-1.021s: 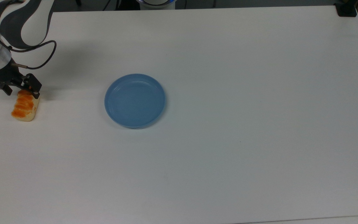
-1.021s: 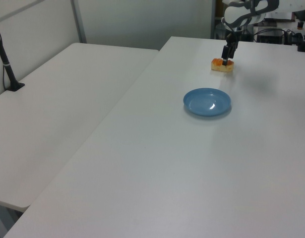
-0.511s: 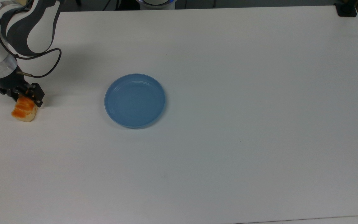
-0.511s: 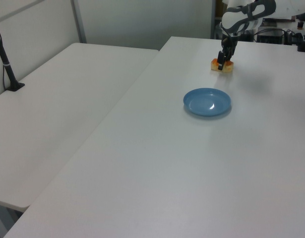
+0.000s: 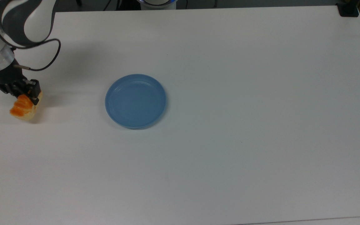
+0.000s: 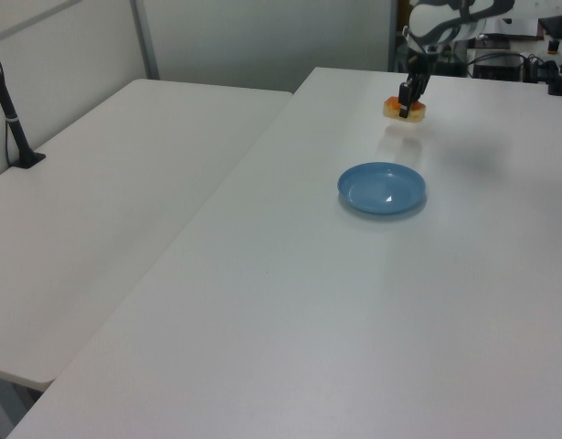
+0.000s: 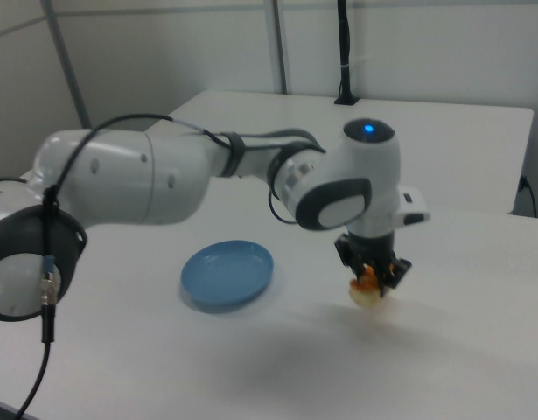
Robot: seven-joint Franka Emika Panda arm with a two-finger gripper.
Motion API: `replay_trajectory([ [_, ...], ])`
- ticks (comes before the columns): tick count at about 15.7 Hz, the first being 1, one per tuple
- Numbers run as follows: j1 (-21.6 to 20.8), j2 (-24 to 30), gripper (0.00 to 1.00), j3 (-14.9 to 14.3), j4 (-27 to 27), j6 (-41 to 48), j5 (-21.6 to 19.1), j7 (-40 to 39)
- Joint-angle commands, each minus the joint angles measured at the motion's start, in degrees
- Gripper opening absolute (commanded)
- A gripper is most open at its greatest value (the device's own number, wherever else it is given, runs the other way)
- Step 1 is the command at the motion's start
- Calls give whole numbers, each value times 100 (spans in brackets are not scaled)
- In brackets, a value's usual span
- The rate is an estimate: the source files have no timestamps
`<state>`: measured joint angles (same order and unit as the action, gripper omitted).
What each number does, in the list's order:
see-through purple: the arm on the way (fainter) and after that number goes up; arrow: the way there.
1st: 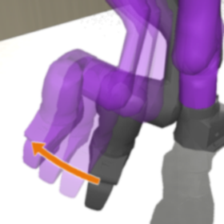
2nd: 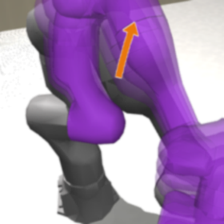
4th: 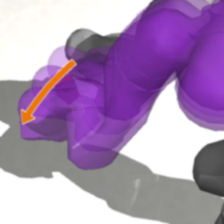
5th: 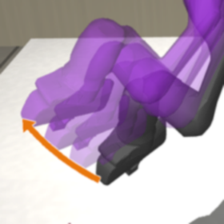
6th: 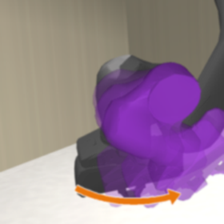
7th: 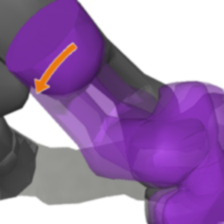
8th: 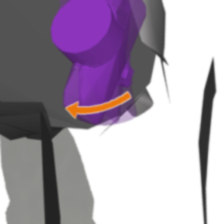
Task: Put the bread on a plate
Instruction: 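Lift the bread roll and carry it over the blue plate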
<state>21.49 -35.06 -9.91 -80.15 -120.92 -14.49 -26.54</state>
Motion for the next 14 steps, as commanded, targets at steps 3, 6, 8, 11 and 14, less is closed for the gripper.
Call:
replay_trajectory([
  [3, -66, 1306, 47, 419, -500, 1156, -28, 174],
  [6, -329, 1984, 47, 499, -756, 1640, -2, 710],
  [8, -574, 2204, 47, 508, -756, 1974, 147, 1175],
  [11, -979, 2389, 47, 517, -765, 2335, 394, 1808],
  [14, -1251, 2512, 47, 517, -966, 2415, 447, 2134],
])
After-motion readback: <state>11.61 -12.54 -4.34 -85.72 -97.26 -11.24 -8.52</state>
